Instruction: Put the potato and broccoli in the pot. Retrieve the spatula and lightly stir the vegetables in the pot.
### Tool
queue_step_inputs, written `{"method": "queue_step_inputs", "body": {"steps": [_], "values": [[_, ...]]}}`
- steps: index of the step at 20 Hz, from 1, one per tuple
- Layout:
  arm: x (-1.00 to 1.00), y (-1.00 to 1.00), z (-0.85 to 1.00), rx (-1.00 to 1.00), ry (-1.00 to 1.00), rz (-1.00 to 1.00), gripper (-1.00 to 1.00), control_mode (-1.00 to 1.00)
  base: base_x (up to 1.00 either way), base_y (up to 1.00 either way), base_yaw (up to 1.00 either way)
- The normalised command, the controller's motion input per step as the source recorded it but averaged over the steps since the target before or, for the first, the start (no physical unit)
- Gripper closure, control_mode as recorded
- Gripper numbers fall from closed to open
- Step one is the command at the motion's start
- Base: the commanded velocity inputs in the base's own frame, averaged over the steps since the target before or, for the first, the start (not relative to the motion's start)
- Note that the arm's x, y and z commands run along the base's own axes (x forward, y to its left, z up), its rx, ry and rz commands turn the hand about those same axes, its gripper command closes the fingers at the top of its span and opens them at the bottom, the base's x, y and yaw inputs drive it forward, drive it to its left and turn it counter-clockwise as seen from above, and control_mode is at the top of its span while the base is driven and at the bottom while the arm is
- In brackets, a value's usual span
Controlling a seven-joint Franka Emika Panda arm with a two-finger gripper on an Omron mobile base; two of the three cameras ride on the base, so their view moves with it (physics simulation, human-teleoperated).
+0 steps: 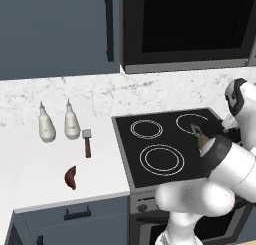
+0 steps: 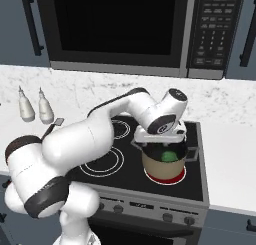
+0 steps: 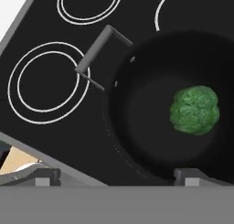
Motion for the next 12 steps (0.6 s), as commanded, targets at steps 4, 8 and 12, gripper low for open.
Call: {"method": "queue_step_inputs", "body": {"steps": [4,8,12], "values": [[-0.88,1.00,0.61,-0.17,-0.14,0.00,-1.00,-1.00,0.00,0.00,0.00],[-0.76,1.00,0.98,-0.09,-0.02,0.00,-1.00,-1.00,0.00,0.00,0.00],[-0.53,1.00,0.64,-0.03,0.06,0.00,-1.00,-1.00,0.00,0.00,0.00]]}}
